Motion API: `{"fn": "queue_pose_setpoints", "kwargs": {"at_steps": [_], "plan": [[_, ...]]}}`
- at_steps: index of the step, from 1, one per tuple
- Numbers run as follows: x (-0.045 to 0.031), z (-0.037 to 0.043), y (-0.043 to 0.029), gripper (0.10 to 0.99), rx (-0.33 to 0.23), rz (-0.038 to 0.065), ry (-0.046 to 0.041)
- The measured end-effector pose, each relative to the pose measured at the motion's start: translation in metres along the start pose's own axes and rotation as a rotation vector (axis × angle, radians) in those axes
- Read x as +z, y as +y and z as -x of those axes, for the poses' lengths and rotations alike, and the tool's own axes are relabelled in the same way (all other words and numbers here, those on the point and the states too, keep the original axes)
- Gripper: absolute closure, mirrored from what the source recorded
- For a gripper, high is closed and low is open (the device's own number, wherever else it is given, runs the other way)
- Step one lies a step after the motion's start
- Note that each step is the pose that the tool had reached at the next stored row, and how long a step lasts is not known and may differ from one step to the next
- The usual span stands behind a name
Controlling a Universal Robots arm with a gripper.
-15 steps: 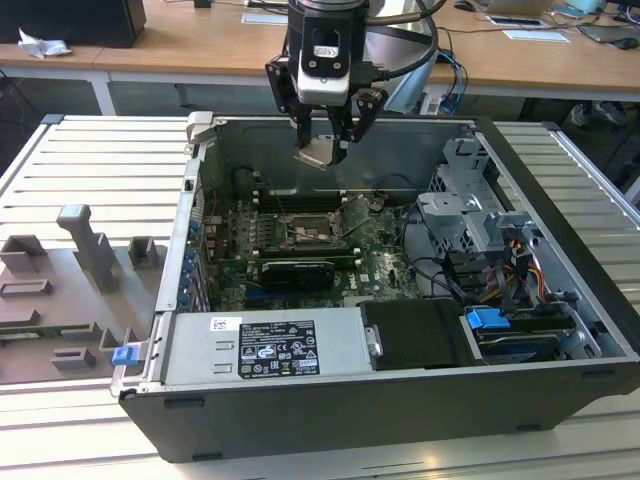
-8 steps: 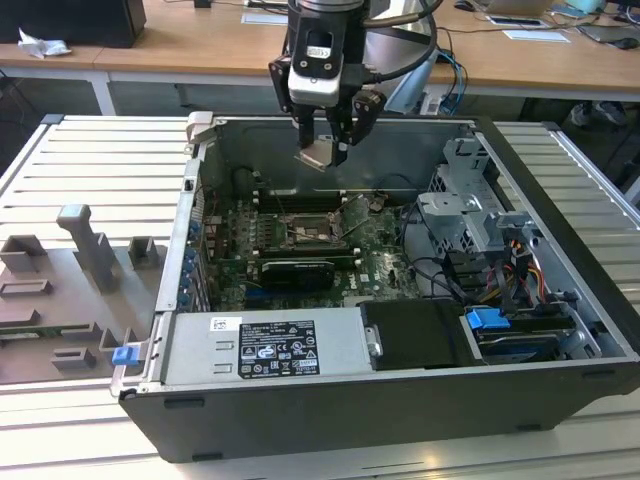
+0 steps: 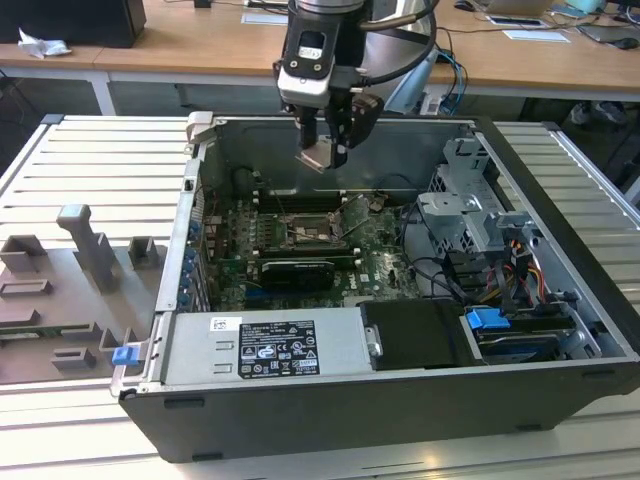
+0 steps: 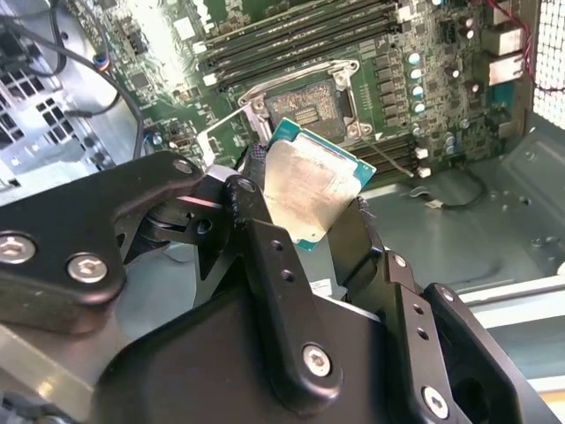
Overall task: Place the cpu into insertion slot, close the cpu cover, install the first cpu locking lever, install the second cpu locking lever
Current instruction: 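Place the cpu into insertion slot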
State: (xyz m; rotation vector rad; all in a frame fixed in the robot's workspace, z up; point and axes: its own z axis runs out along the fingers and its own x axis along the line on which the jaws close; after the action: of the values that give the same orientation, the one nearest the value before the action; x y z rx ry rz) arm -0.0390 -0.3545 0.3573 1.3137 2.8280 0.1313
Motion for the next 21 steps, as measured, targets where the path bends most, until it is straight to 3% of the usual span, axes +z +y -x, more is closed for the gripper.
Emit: {"fn": "queue_pose_setpoints", "kwargs": {"at_steps": [6, 13, 21], "plan": [[0.0027, 0.0000, -0.0003, 0.561, 0.065, -0.006, -0.0028], [0.0084, 0.0001, -0.0007, 0.561, 0.154, -0.024, -0.0131], [0.0113, 0.0002, -0.0010, 0.561, 0.236, -0.024, -0.0178]]}}
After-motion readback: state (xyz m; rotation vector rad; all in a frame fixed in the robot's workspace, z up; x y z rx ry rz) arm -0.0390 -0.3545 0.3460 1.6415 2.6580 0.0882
